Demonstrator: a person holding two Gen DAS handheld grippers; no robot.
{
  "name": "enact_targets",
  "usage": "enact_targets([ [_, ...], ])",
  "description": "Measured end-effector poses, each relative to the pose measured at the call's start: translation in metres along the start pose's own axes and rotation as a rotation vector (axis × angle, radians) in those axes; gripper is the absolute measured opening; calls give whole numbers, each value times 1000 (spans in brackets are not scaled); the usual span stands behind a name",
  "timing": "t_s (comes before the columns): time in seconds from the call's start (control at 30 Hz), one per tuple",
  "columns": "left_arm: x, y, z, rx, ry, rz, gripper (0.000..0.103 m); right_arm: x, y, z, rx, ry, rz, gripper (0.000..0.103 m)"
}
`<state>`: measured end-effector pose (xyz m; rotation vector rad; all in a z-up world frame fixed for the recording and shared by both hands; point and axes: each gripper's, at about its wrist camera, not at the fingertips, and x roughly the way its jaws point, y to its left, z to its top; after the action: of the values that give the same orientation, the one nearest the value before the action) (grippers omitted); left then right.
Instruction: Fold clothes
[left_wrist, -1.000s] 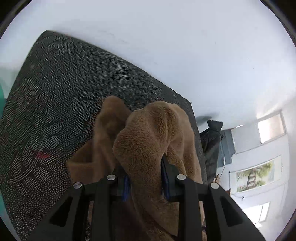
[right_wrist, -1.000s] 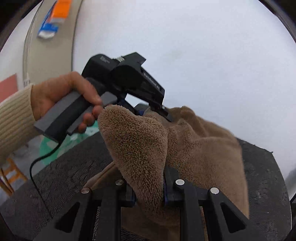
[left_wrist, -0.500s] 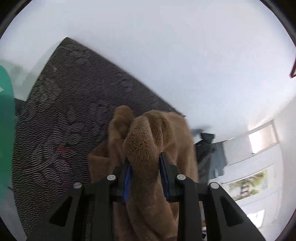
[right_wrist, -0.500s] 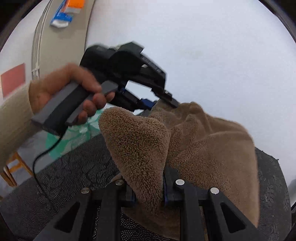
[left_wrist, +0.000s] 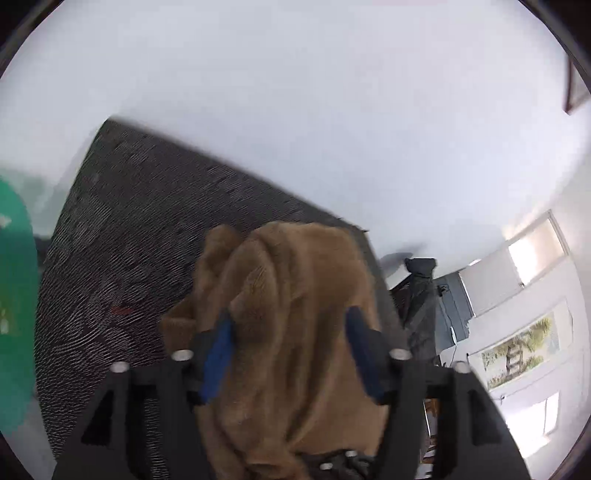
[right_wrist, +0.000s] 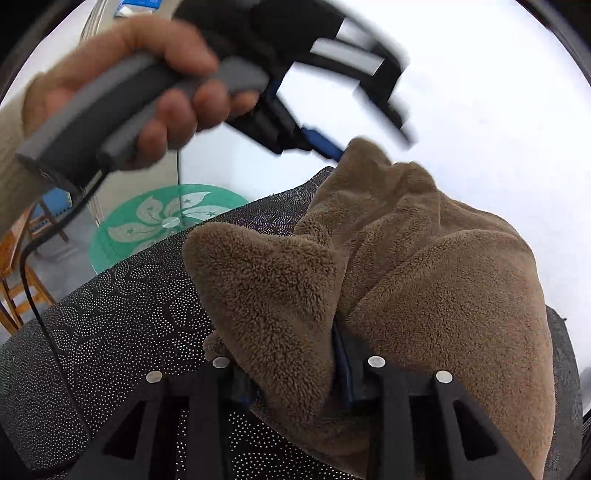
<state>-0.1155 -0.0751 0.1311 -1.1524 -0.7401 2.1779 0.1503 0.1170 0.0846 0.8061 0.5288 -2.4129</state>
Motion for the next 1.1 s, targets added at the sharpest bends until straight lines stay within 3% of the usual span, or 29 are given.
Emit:
enact_targets([
  [0.03, 2, -10, 1, 23, -8, -7, 80, -1, -2, -1, 8, 0, 11, 44],
  [0.17, 29, -40, 6, 110, -13, 32, 80, -9, -6, -2, 22, -2, 25, 44],
  [0.3, 67, -14, 11, 27, 36, 139, 80, -25, -5, 0, 23, -1, 51, 44],
  [0.37, 83, 12, 10, -33, 66, 230, 80, -33, -12, -3, 34, -4, 92, 51],
  [0.43, 90, 34, 7, -92, 92, 272, 80, -48, -19, -7, 39, -27, 130, 54],
  [0.6, 80, 50, 1, -149, 69, 237, 80, -106, -45, -22, 59, -148, 127, 54],
  [0.67, 70, 45, 4, -145, 52, 244, 80, -131, -65, -27, 81, -200, 86, 54],
  [0.8, 38, 25, 13, -130, -37, 237, 80, -142, -108, -29, 131, -229, -39, 54],
  [0.97, 6, -33, 5, 19, -106, 142, 82, -128, -151, -26, 166, -186, -101, 54],
  [1.1, 31, -69, -42, 131, -13, 65, 83, -101, -159, -12, 137, -152, -11, 54],
])
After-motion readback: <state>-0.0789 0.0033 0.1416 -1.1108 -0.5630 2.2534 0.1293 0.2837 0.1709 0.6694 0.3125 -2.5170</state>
